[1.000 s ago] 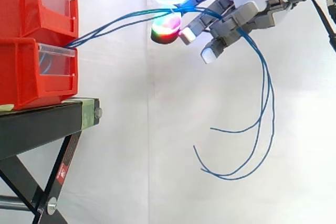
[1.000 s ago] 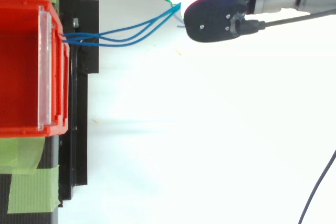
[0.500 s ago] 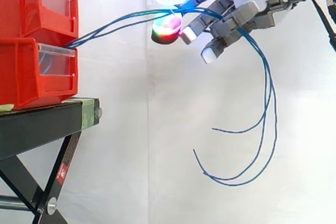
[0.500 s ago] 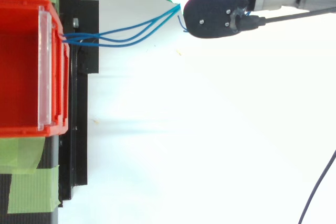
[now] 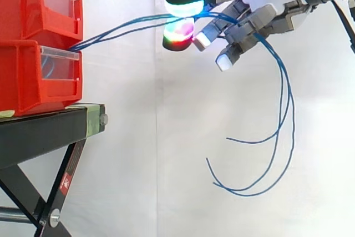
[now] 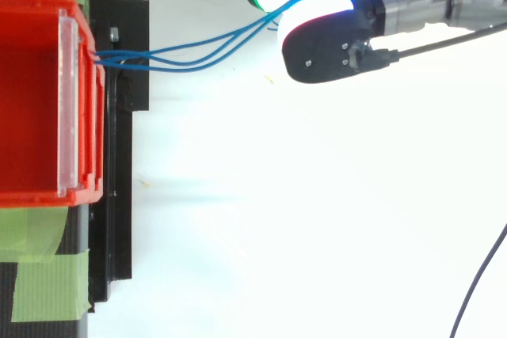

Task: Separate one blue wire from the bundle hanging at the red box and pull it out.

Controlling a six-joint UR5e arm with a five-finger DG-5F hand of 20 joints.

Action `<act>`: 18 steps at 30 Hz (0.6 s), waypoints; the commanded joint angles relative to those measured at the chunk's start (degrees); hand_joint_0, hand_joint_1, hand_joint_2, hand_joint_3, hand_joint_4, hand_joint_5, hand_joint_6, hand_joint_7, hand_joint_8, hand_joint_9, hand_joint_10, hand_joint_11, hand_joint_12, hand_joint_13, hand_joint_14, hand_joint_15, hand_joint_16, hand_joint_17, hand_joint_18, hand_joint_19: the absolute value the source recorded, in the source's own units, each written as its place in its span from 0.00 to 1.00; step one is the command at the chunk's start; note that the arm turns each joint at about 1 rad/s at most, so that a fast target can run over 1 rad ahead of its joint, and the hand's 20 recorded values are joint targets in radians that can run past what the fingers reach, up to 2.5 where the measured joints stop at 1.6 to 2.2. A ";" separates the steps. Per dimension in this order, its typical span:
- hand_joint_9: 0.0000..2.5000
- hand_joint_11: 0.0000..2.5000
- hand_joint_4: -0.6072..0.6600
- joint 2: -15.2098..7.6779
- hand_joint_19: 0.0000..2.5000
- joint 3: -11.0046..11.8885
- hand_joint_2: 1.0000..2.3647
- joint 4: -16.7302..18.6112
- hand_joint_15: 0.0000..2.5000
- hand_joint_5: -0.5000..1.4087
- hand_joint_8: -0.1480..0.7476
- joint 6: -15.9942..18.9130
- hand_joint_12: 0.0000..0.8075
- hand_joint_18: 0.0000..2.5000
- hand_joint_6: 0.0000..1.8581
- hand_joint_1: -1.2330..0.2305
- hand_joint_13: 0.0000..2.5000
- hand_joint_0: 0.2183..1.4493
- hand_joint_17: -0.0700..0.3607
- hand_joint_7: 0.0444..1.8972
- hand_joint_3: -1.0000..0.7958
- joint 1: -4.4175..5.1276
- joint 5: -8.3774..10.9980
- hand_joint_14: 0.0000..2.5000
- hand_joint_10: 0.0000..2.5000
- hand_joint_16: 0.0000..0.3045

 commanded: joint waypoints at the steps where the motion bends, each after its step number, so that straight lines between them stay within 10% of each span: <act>1: 0.37 0.51 0.63 0.00 0.35 0.00 0.00 -0.31 0.21 0.13 0.53 0.02 0.39 0.32 0.43 0.30 0.47 0.30 0.42 0.53 0.28 0.01 0.00 1.00 0.01 0.16; 18: 0.39 0.51 0.62 0.00 0.35 0.00 0.00 -1.28 0.22 0.14 0.53 0.02 0.38 0.32 0.44 0.32 0.48 0.34 0.41 0.54 0.31 0.01 0.00 1.00 0.01 0.16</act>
